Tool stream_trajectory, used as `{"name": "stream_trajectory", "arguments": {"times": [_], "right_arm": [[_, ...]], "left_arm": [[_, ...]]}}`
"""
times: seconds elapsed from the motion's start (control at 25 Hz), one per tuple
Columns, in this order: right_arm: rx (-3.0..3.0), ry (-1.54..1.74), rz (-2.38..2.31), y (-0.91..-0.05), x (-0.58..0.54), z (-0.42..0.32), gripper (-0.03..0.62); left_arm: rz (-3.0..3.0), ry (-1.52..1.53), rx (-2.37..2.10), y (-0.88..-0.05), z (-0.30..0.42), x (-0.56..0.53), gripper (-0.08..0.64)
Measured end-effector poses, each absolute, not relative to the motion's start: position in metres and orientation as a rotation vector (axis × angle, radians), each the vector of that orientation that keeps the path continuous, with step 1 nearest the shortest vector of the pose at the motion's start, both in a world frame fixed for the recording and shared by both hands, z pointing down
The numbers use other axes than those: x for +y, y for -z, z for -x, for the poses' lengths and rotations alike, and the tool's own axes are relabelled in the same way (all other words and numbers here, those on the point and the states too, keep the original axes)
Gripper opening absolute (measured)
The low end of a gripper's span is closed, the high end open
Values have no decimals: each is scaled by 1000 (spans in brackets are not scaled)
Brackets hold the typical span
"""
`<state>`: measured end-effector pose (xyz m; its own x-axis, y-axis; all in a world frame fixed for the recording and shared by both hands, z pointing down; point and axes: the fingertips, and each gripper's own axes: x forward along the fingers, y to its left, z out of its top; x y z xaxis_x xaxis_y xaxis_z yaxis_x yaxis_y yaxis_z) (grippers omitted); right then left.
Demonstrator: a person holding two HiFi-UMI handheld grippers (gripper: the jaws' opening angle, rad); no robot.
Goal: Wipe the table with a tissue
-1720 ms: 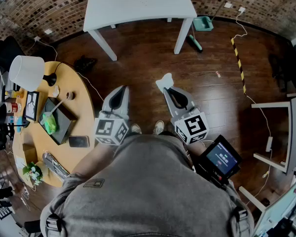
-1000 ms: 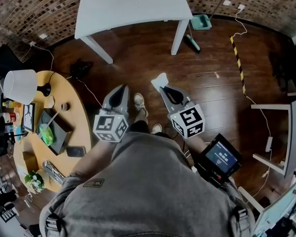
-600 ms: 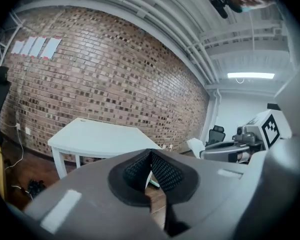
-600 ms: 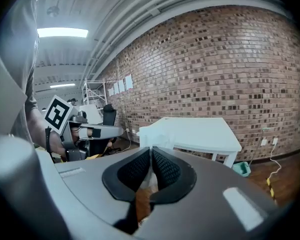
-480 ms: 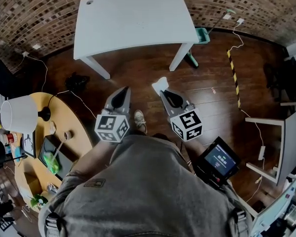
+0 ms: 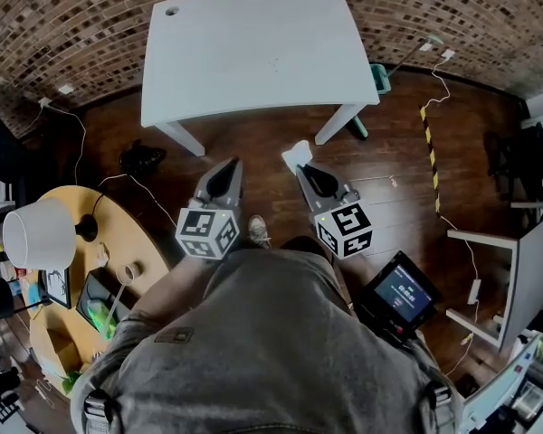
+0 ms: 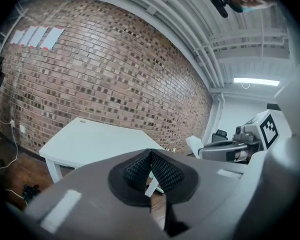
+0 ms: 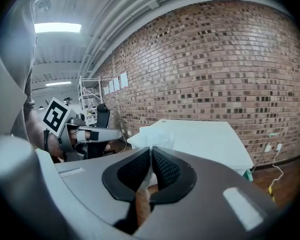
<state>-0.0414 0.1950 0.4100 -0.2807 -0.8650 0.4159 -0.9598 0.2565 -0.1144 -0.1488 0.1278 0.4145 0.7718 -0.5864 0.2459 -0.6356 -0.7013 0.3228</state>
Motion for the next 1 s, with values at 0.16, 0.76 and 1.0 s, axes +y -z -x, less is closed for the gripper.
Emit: {"name": "stream_trajectory", "arguments": {"times": [0.16,0.76,1.0], "right_arm": [[-2260,-507,-1698,-410,176,35,28],[-2337,-579,-1598,-439,84,-42,28],[-2372,-584,-1525,-444,39,-92,28]], "left_arm": [[-2572,-179,-922,-416,143,112,2],[-2524,-240,-1037,-432,73,26,2],[-2491,-261,-1115,-433,33,-15,2]]}}
